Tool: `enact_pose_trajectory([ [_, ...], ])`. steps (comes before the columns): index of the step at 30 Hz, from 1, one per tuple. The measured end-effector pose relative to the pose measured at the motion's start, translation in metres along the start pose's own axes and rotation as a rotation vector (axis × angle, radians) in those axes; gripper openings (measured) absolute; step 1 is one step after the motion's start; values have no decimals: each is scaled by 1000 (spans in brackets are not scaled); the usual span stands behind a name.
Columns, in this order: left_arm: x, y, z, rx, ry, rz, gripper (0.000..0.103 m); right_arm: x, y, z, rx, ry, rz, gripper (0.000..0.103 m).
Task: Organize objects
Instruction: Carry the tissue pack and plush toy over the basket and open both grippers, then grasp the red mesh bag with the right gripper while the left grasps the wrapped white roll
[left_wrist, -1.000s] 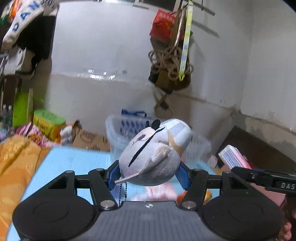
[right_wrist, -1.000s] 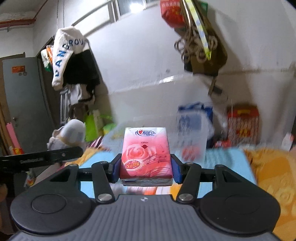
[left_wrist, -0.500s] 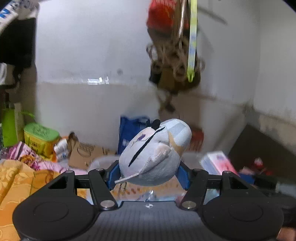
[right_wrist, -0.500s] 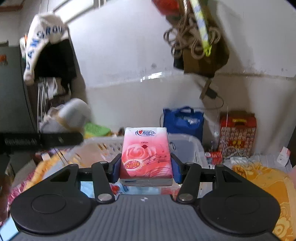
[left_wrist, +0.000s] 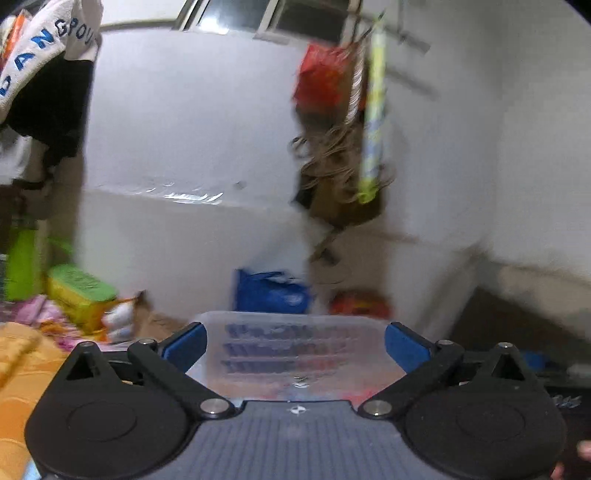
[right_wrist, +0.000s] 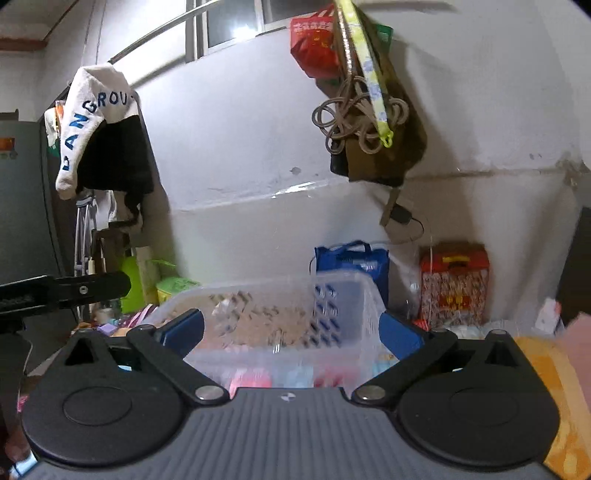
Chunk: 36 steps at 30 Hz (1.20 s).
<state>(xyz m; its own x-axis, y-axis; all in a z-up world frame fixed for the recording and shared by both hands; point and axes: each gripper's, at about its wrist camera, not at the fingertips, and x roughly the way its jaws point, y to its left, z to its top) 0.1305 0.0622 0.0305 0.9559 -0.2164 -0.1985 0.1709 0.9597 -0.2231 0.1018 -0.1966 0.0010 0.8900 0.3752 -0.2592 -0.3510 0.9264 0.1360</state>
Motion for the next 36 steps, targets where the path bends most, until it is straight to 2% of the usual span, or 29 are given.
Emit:
enact_pose_trajectory([
  [2, -19, -1, -8, 9, 39, -14, 103, -16, -2, -15, 49, 19, -2, 103],
  [5, -50, -3, -28, 9, 46, -6, 103, -28, -2, -40, 75, 95, -12, 103],
  [7, -59, -6, -44, 32, 65, 40, 103, -31, -3, -59, 81, 87, -59, 103],
  [8, -61, -6, -53, 51, 79, 65, 103, -30, -2, -65, 71, 116, -71, 103],
  [10, -53, -7, -68, 86, 140, 95, 103, -24, -1, -71, 31, 193, -46, 103],
  [13, -42, -2, -88, 128, 220, 135, 102, -18, 0, -79, 14, 245, 1, 103],
  [16, -30, 9, -96, 102, 270, 176, 101, -13, 6, -84, -20, 292, 16, 103],
  [18, -23, 15, -101, 82, 300, 166, 100, -14, 8, -90, -35, 313, 31, 103],
  [22, -18, 10, -112, 112, 321, 165, 100, -10, 10, -95, -64, 343, 19, 103],
  [28, -2, 0, -121, 130, 344, 165, 100, -13, 8, -105, -38, 359, 36, 102],
  [31, 5, -6, -128, 165, 366, 197, 100, -10, 10, -108, -42, 380, 37, 97],
  [36, 9, -12, -136, 191, 389, 204, 98, -7, 17, -111, -75, 402, 36, 90],
])
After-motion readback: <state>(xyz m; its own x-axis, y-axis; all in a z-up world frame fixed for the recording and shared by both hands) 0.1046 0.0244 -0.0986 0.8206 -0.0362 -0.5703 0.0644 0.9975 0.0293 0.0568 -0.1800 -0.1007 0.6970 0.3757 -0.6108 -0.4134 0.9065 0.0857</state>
